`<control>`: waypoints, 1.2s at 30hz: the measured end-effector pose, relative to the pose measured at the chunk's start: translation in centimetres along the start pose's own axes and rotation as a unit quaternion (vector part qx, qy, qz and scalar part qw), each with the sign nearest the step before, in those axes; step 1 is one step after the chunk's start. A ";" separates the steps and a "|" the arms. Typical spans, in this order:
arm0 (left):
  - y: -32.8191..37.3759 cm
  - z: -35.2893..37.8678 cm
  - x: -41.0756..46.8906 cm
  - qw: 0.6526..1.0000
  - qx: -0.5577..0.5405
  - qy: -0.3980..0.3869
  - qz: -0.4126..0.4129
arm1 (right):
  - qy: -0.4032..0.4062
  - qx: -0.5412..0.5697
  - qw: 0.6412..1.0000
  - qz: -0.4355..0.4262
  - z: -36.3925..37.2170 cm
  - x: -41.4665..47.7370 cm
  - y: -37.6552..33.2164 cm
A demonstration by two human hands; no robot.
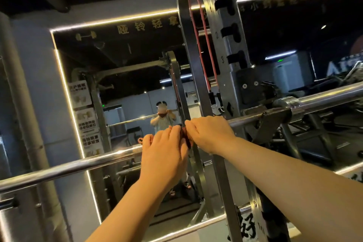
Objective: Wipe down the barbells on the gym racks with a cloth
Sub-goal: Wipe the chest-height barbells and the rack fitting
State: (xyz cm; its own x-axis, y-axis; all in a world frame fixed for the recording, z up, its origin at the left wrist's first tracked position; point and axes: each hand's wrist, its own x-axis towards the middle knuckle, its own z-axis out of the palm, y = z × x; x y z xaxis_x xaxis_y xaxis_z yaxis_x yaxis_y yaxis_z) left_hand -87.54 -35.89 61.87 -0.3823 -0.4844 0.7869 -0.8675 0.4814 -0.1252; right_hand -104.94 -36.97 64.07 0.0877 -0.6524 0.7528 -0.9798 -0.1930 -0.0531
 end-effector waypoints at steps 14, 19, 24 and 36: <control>-3.2 -1.9 1.0 0.982 -0.170 0.005 -0.080 | -0.045 0.029 0.981 -0.187 -1.2 -0.7 -2.7; -2.3 -0.6 0.7 0.996 -0.047 -0.008 -0.070 | 0.019 0.034 0.990 -0.136 0.2 -1.5 -2.8; -3.0 -0.8 0.5 0.998 -0.039 -0.023 -0.047 | 0.039 0.023 0.994 -0.104 1.4 -2.0 -3.6; -1.9 -0.9 2.8 0.996 0.006 -0.059 -0.067 | 0.083 0.037 0.995 -0.035 -0.1 -3.1 1.9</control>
State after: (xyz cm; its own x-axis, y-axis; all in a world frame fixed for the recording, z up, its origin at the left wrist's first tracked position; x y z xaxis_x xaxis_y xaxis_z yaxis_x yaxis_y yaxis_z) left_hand -86.66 -37.55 64.84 -0.2972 -0.6261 0.7209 -0.9168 0.3981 -0.0323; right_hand -107.07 -35.29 61.71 0.1191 -0.5069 0.8537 -0.9557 -0.2917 -0.0399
